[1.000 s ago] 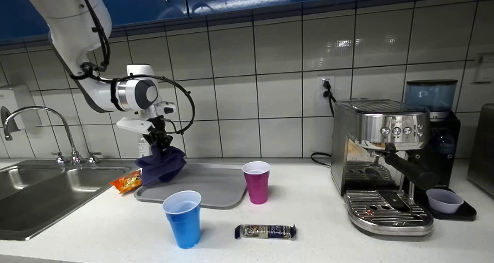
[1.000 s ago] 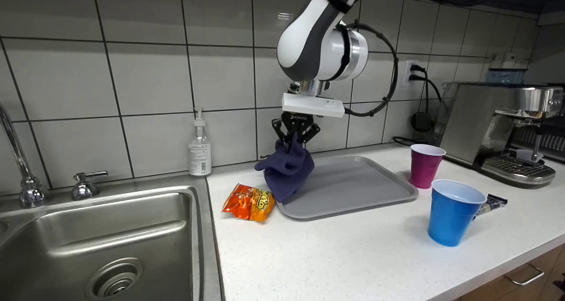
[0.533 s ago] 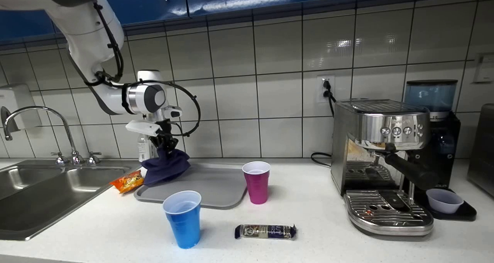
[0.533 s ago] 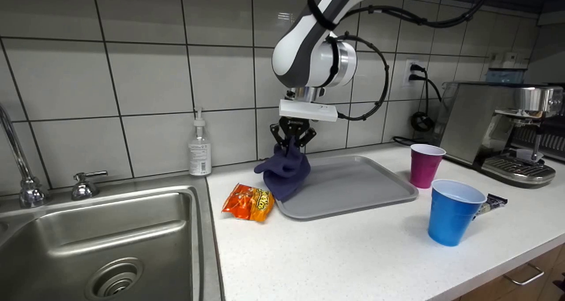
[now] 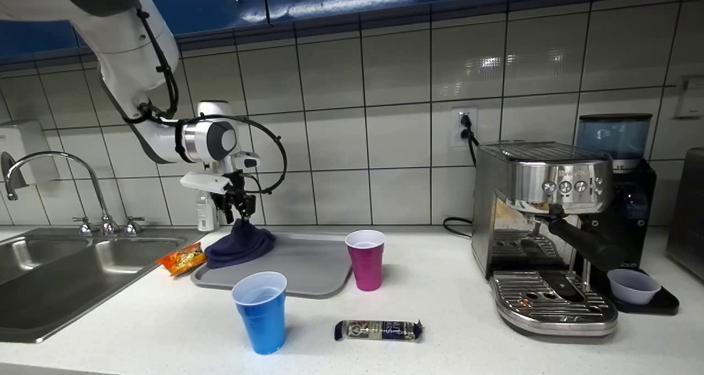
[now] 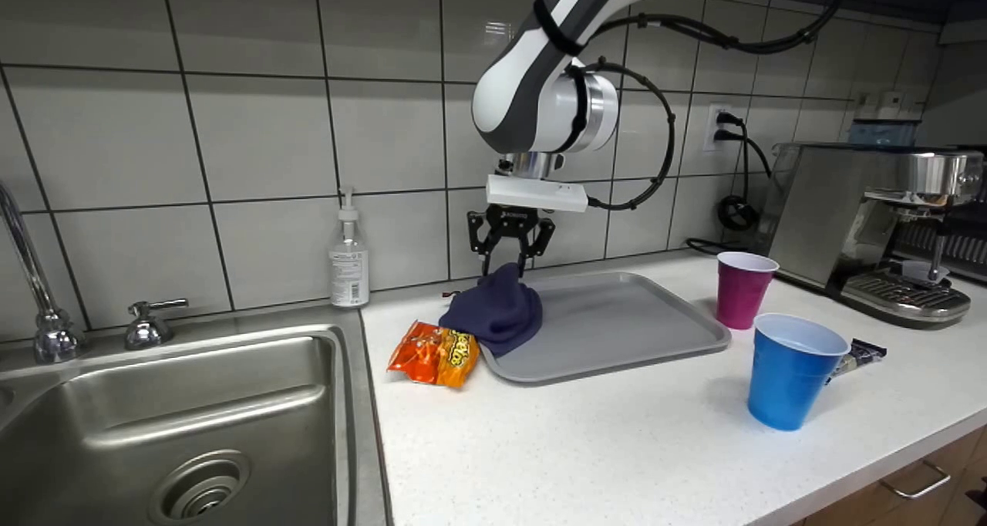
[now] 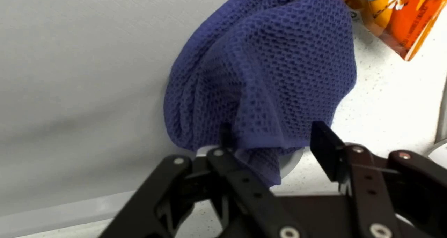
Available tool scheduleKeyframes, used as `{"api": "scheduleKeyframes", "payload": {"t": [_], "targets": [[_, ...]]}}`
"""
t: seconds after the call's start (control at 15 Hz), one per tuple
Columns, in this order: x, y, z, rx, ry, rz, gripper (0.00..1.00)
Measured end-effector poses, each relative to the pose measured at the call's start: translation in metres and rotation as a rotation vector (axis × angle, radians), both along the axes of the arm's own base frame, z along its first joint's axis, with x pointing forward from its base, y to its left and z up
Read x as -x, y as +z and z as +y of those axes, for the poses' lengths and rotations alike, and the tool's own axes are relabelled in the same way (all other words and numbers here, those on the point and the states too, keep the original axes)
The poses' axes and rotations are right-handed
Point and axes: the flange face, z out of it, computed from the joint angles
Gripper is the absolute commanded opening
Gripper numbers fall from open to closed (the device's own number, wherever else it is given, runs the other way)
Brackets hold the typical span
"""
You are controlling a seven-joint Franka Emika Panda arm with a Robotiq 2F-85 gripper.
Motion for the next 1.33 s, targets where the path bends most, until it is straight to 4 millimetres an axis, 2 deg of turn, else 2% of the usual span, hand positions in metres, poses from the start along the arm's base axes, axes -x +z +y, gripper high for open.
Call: {"api": "scheduleKeyframes", "payload": {"t": [0.13, 0.53, 1.33], "targets": [[0.000, 0.001, 0.000, 0.000, 0.004, -0.002, 1.00], [0.006, 0.004, -0.001, -0.002, 0.005, 0.001, 1.00], [0.070, 0.018, -0.016, 0.008, -0.005, 0.029, 1.00]]}}
